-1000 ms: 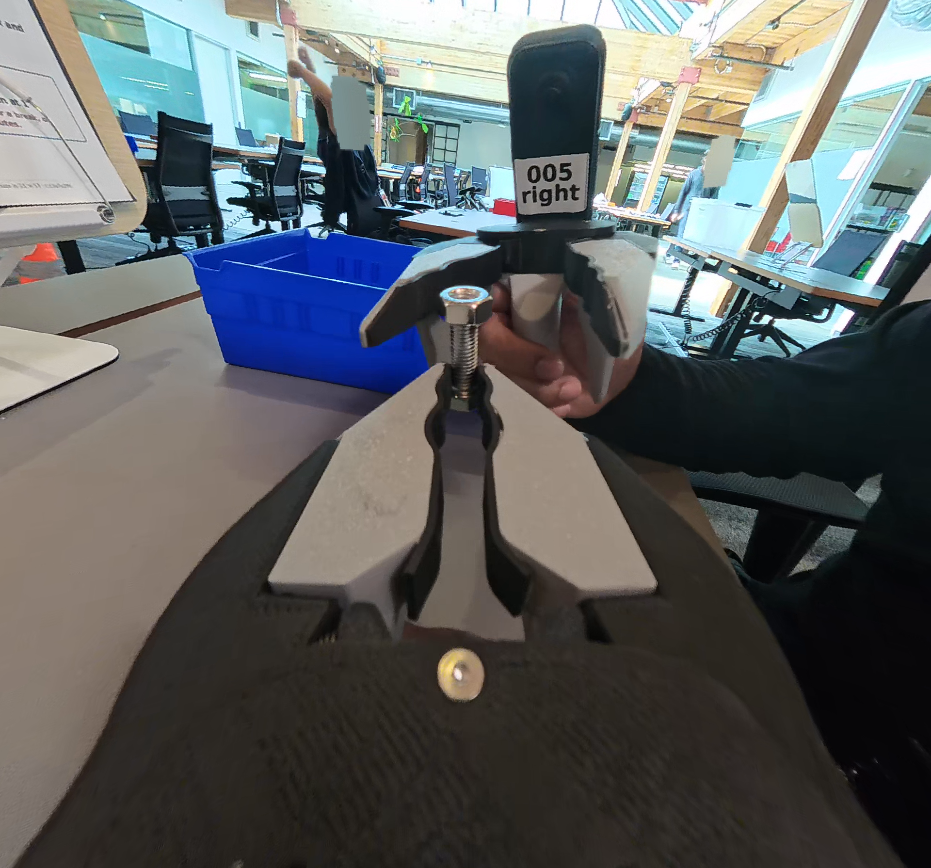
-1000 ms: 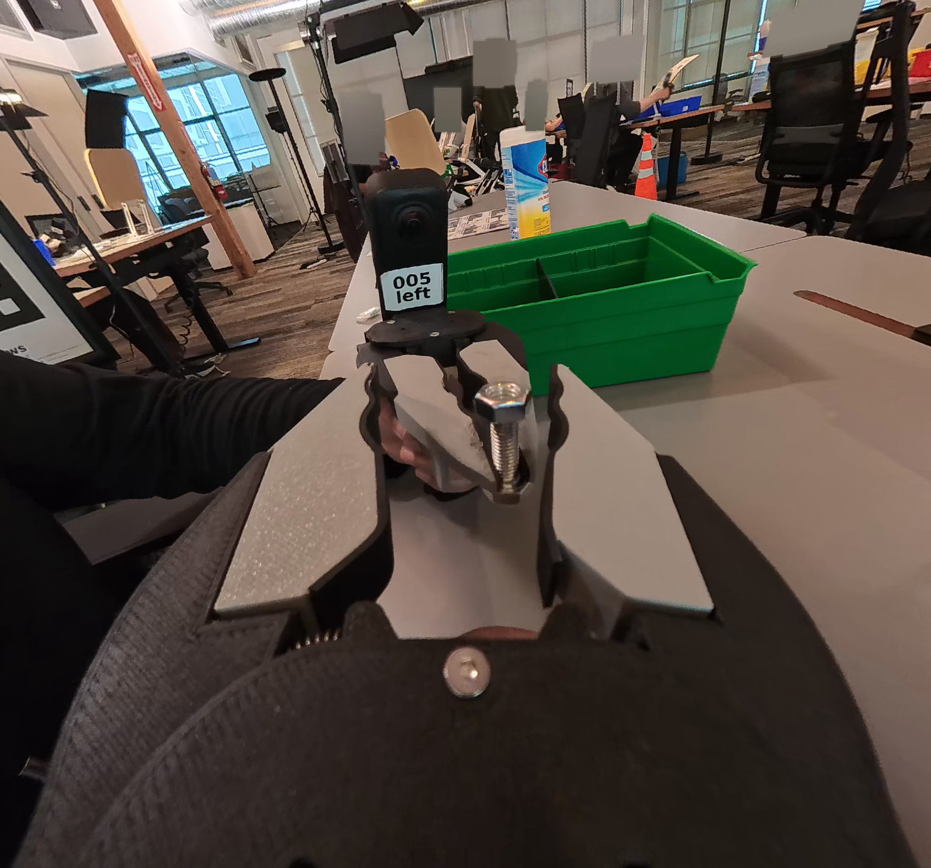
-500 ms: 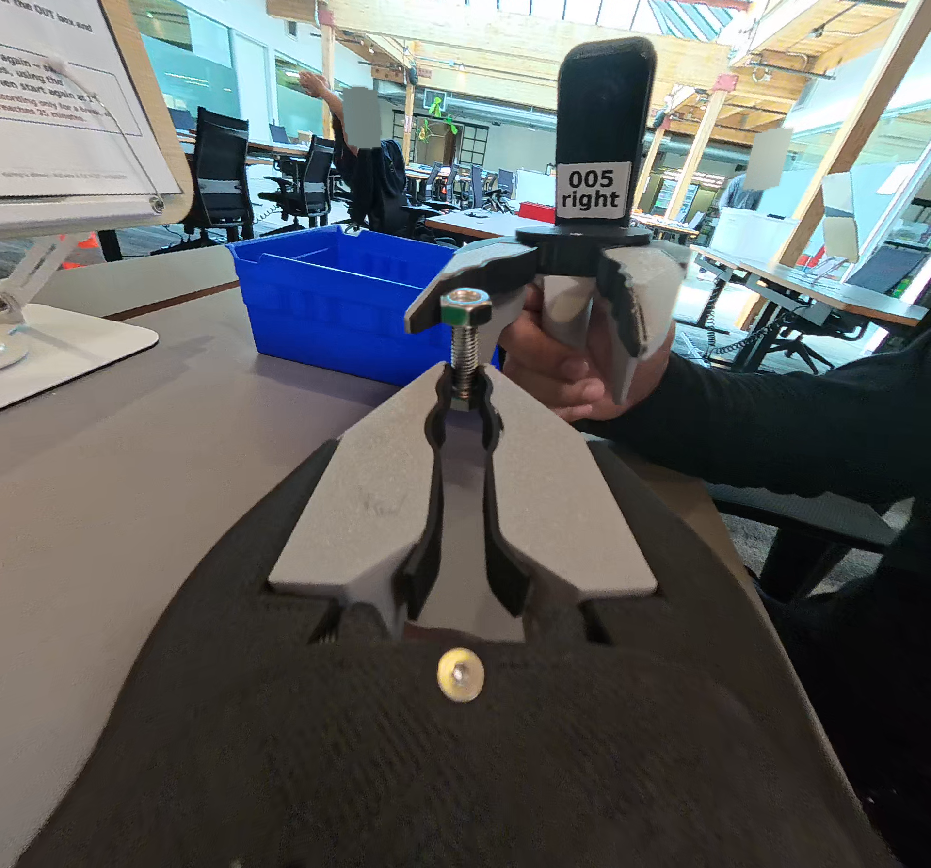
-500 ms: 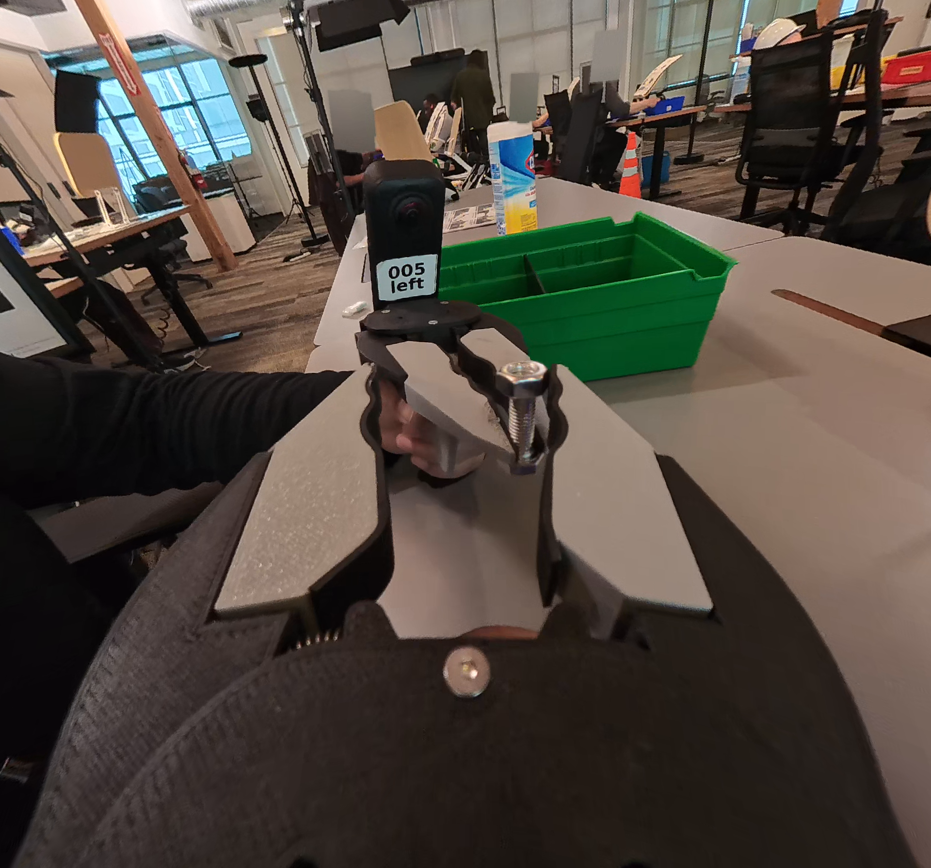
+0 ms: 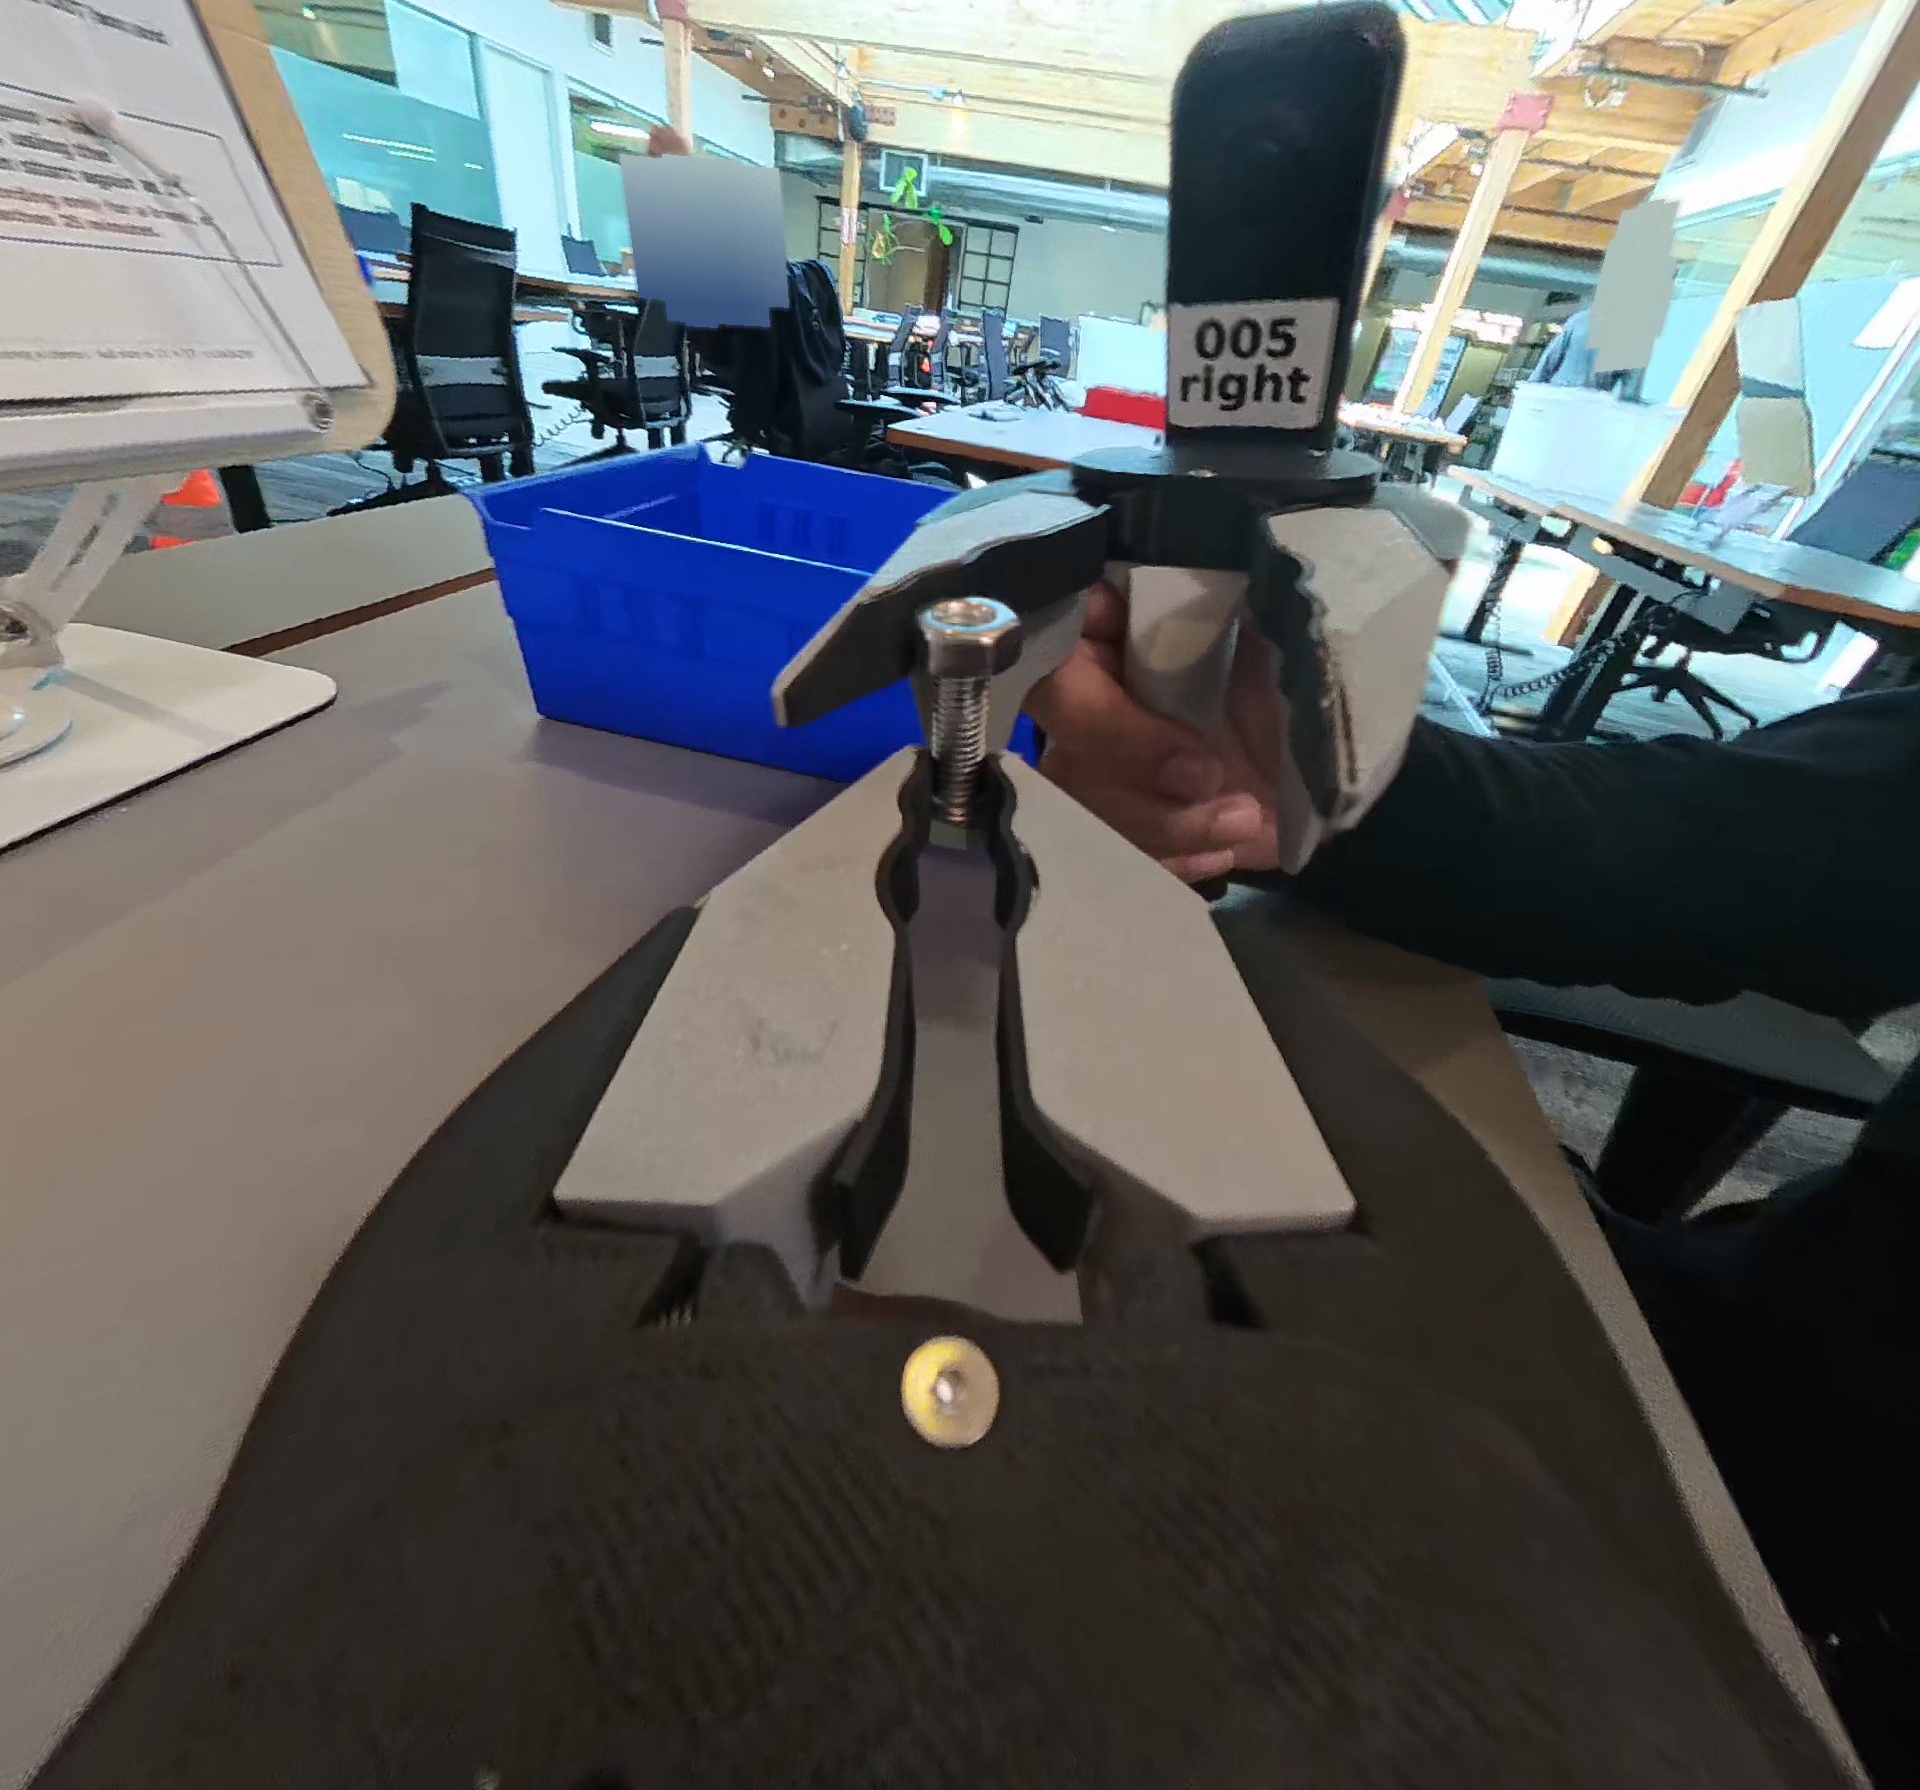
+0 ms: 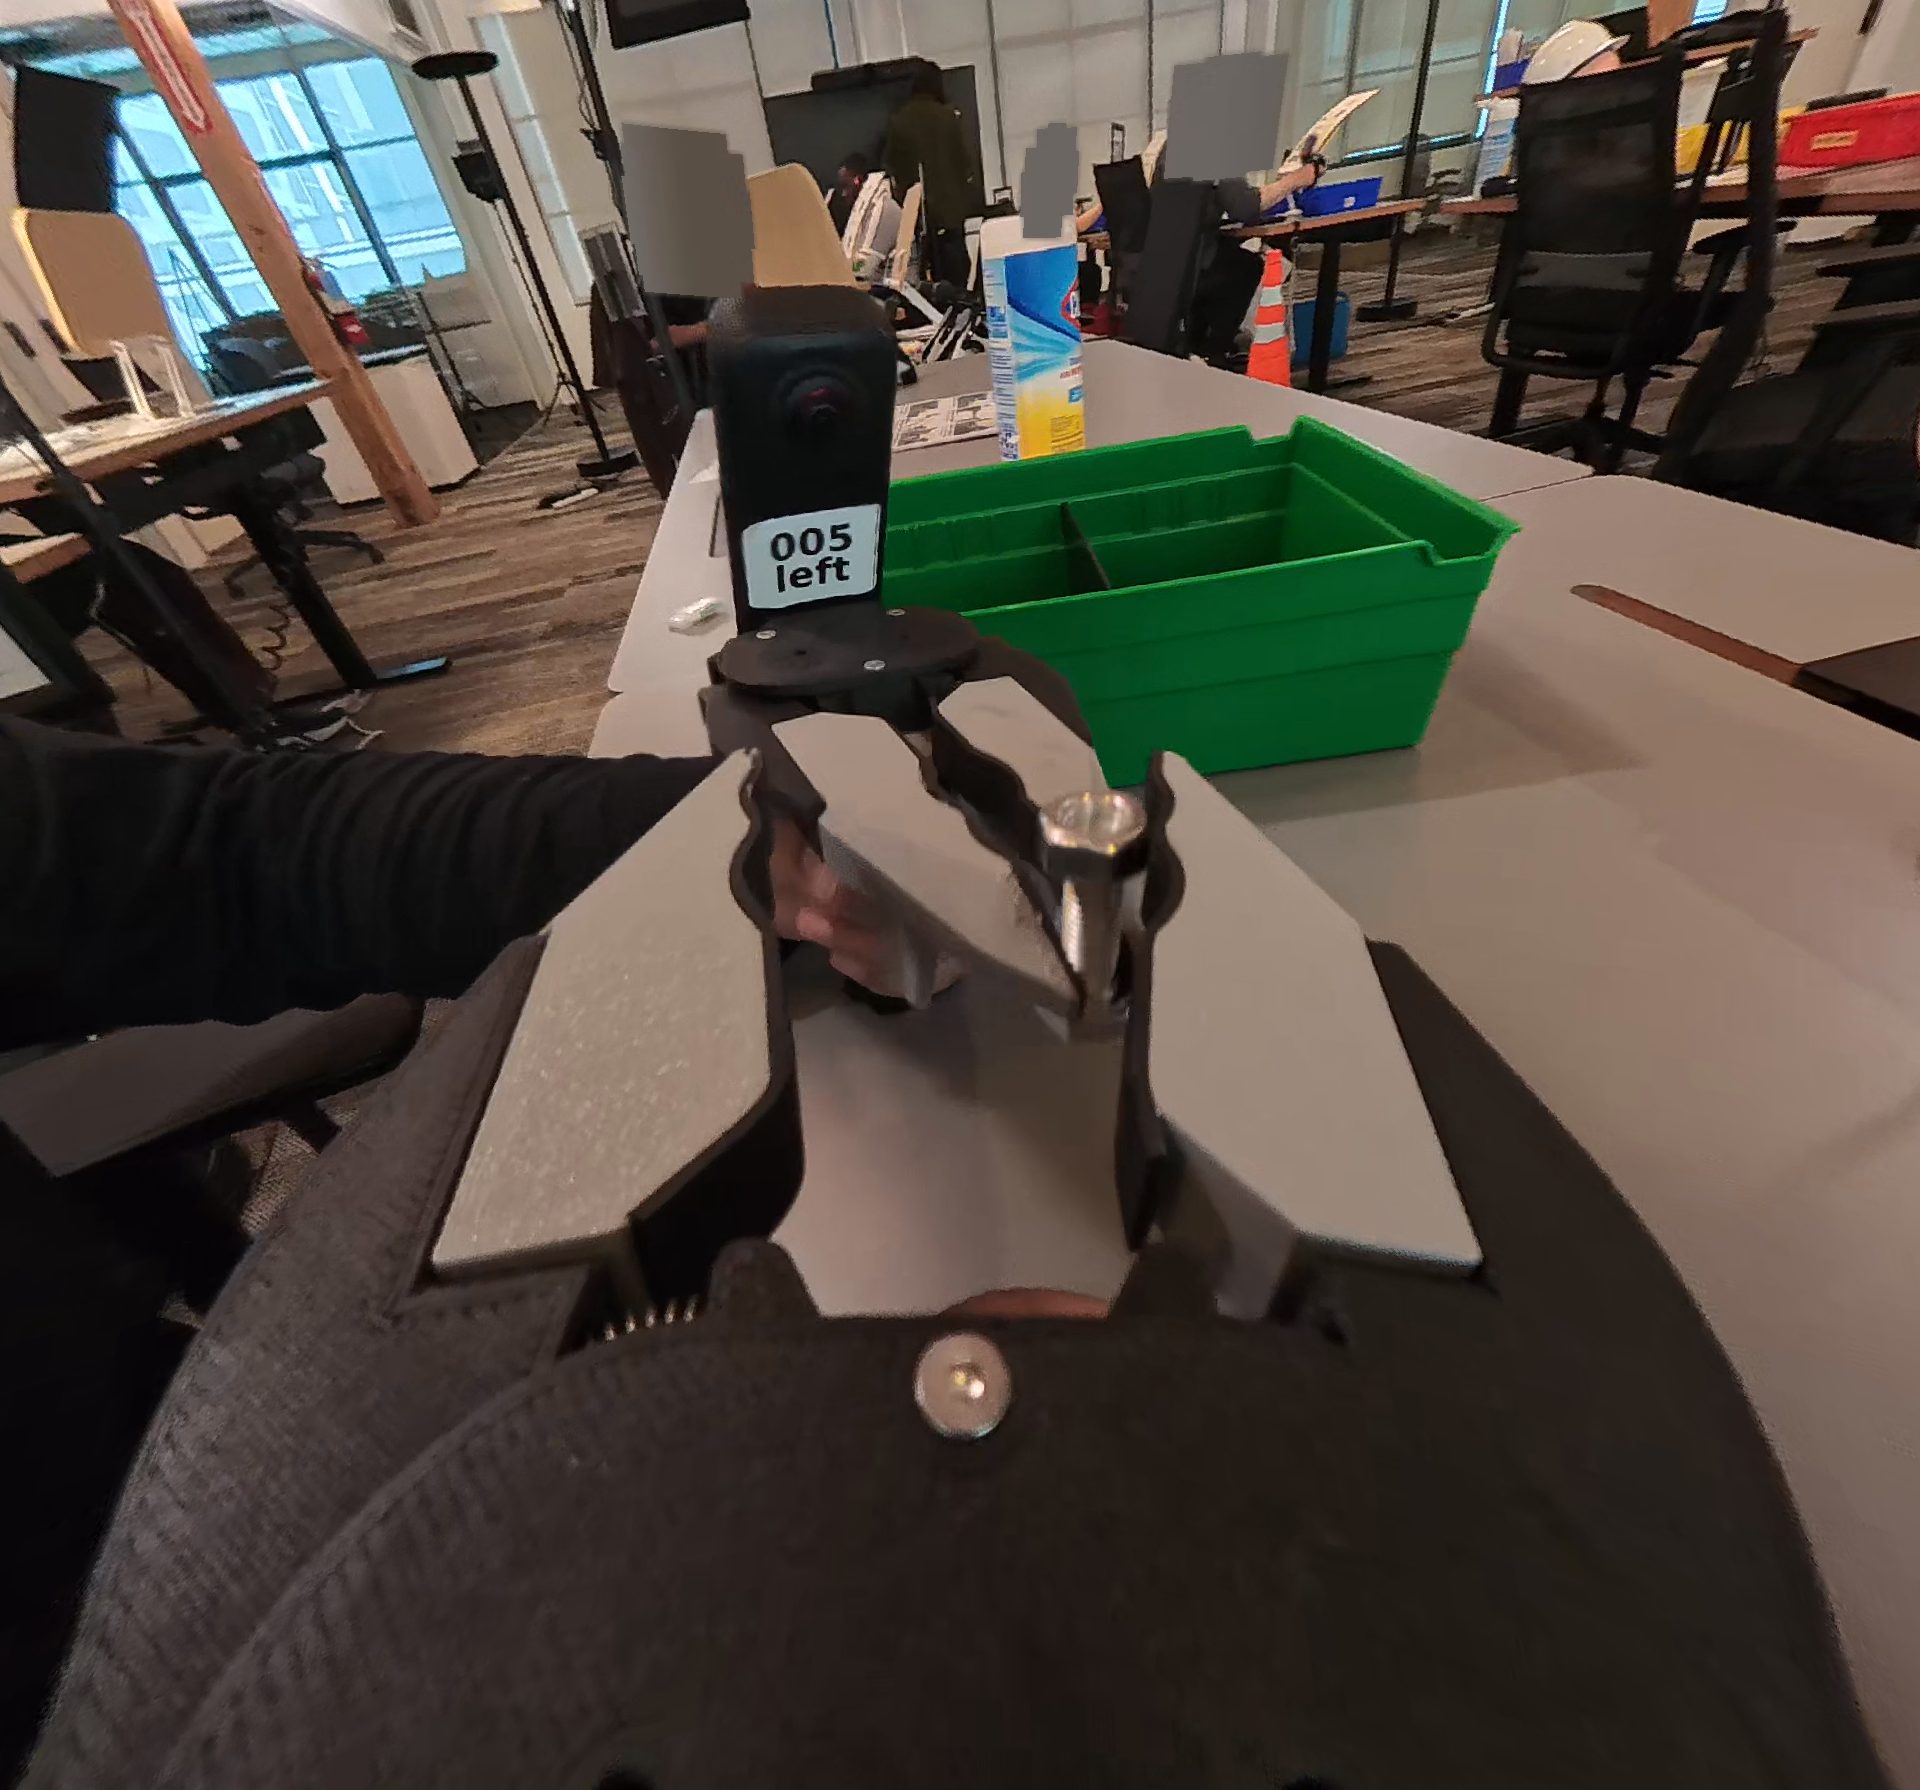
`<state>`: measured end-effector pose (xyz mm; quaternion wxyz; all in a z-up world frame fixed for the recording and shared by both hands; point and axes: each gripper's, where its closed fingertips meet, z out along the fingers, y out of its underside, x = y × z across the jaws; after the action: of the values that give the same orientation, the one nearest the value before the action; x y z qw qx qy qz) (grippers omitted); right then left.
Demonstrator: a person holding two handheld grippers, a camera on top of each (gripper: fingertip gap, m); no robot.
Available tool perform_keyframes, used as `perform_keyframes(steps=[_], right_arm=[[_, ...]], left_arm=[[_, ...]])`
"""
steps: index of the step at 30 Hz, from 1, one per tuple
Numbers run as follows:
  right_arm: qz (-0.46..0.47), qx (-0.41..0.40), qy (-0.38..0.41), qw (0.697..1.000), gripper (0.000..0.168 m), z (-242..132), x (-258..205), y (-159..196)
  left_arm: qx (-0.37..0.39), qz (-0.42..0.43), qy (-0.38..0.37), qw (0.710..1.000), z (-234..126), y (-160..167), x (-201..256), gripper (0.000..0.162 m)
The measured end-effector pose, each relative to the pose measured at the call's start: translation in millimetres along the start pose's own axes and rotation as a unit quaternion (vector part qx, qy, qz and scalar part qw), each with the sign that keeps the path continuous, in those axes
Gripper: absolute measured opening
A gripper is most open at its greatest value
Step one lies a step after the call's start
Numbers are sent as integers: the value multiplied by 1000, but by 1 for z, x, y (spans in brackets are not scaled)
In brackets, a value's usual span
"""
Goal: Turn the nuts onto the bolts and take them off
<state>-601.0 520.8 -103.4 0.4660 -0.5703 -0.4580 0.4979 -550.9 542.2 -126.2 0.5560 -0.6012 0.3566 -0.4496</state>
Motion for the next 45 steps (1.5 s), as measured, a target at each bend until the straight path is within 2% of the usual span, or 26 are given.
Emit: perform_keyframes(steps=[7,12,14,16,21,25,29,31,34,37,41,45], right_arm=[[28,29,11,999,68,-12,12,-9],[30,13,7,999,71,-1,8,-2],[32,7,-4,999,69,4,2,1],[36,6,-3,999,74,6,2,3],[45,26,9,999,65,-8,12,-5],[55,35,30,997,70,-11,22,-6],[56,20,14,998,71,-1,14,0],[48,10,-1,999,68,3,6,3],[34,9,25,999,75,-1,13,1],[40,27,23,999,65,-11,17,-6],[54,34,35,997,72,-10,24,-6],[44,4,28,999,70,1,17,5]], left_arm=[[12,-14,-16,1000,-5,-5,-8,6],[-12,-1,11,1000,3,3,7,6],[-23,-3,6,1000,5,6,7,6],[-22,-2,-9,1000,3,6,0,6],[10,-31,-38,999,-10,-6,-18,6],[4,-25,-19,999,-6,-5,-9,6],[-14,-12,7,1000,4,4,4,6],[-17,-11,-11,1000,4,6,-2,6],[-7,-36,-50,998,-5,3,-22,6],[-3,-41,-70,997,-12,0,-33,6],[-12,-30,-35,999,-2,3,-15,6],[-19,-24,0,1000,8,8,2,6]])
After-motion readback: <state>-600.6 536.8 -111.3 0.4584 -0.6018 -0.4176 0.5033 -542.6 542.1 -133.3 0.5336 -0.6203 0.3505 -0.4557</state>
